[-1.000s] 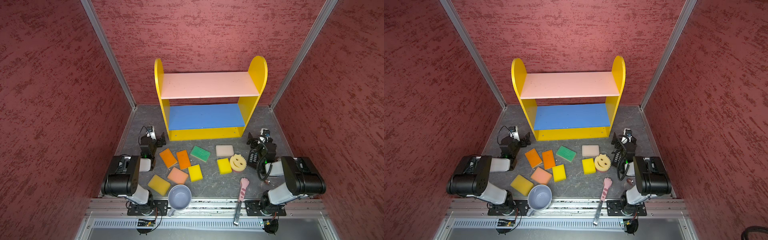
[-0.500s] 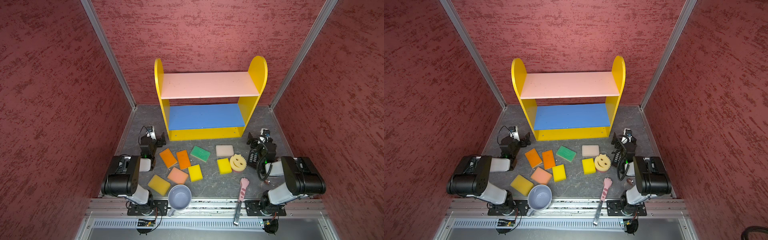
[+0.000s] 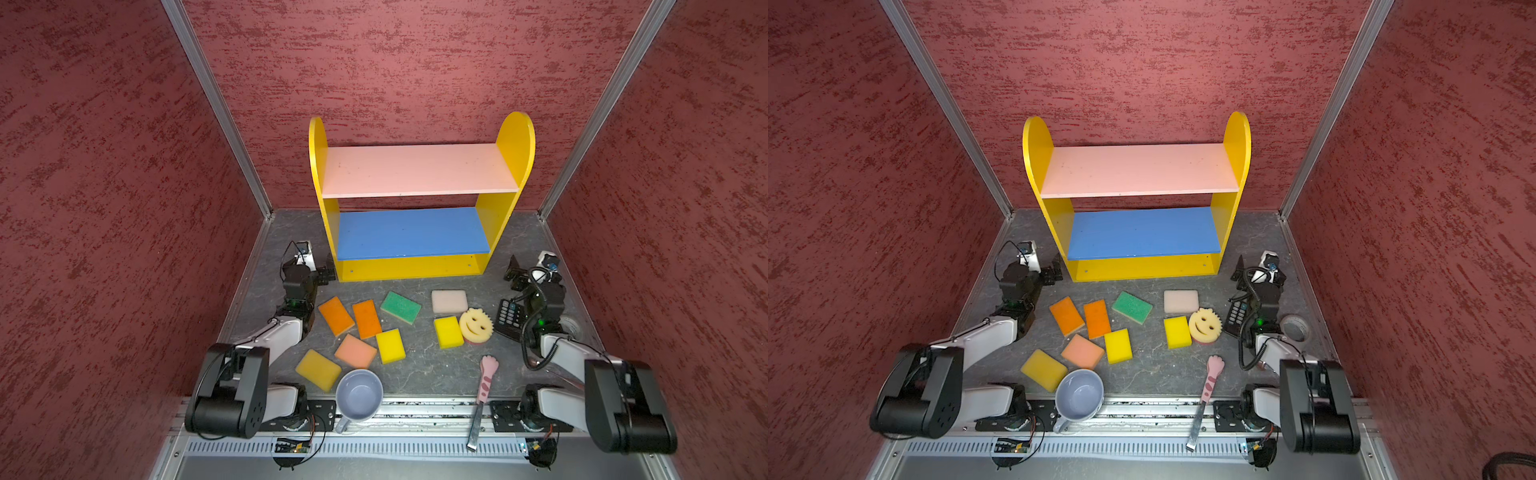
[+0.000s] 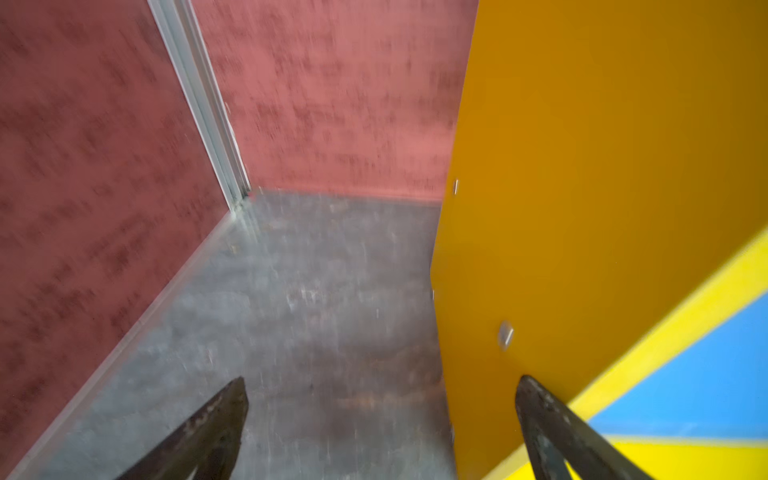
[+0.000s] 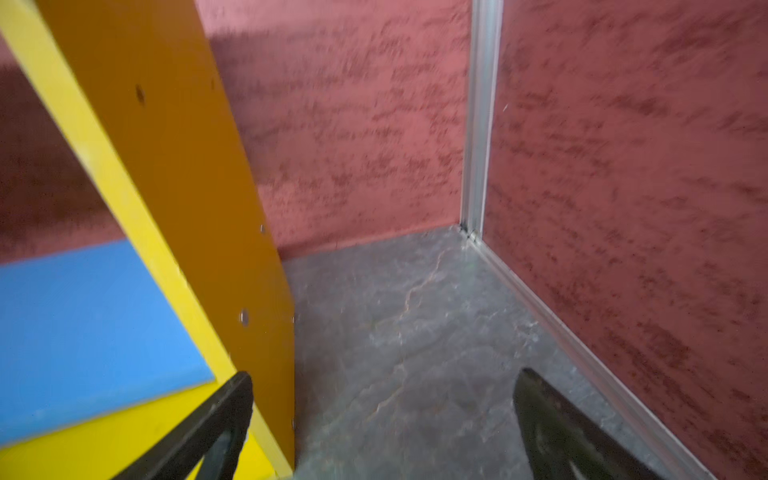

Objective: Place and organize the cleaning sponges onto the shelf
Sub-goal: 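Raise both arms and move both grippers toward the sponges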

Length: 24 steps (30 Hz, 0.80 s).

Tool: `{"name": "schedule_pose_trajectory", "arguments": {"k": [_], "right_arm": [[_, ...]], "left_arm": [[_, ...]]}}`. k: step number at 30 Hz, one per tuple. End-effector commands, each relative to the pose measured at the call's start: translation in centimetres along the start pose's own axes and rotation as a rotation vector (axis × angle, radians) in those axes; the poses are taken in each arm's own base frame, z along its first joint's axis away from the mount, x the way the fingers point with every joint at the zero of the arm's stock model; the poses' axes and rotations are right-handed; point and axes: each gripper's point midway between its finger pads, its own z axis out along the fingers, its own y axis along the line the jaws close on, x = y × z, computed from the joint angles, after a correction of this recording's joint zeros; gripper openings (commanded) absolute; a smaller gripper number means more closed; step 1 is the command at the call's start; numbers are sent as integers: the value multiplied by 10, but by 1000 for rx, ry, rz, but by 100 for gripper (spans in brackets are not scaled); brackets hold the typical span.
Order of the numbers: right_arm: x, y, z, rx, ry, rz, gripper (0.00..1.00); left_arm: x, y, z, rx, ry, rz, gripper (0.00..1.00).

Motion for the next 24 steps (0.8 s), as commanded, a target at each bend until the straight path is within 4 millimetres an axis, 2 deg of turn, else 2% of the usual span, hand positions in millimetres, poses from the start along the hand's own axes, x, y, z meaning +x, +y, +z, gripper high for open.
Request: {"name": "schedule_pose_trajectory", "arguments": {"k": [1, 4, 7, 8, 10, 12, 14, 15, 17, 19, 22, 24], "right_arm": [[-1, -19, -17, 189, 92, 130, 99], [1, -11, -30, 186, 204, 142, 99], [9, -4, -46, 164, 286, 123, 99], [11, 0, -51, 136, 302, 124, 91], [14, 7, -60, 77, 320, 144, 63], [18, 13, -66, 41, 341, 177, 37], [23, 16, -69, 31, 374, 213, 11], [25, 19, -69, 16, 392, 221, 0], [31, 34, -67, -53, 437, 225, 0], [33, 51, -65, -139, 470, 234, 0], [28, 74, -60, -239, 483, 301, 0], [23, 83, -56, -279, 475, 342, 0]], "left_arm": [[-9, 30, -17, -174, 39, -122, 99], [-20, 42, -34, -229, 50, -299, 100], [-22, 46, -48, -226, 75, -409, 99], [-21, 51, -53, -239, 89, -456, 99], [-16, 66, -64, -294, 130, -557, 99], [-16, 70, -69, -254, 162, -605, 99], [-22, 64, -73, -172, 177, -611, 85], [-24, 60, -74, -140, 189, -605, 74], [-26, 49, -76, -80, 223, -584, 43], [-18, 45, -76, -86, 273, -609, 19], [-2, 33, -72, -60, 335, -606, 0], [9, 20, -67, -32, 371, -586, 0]]}}
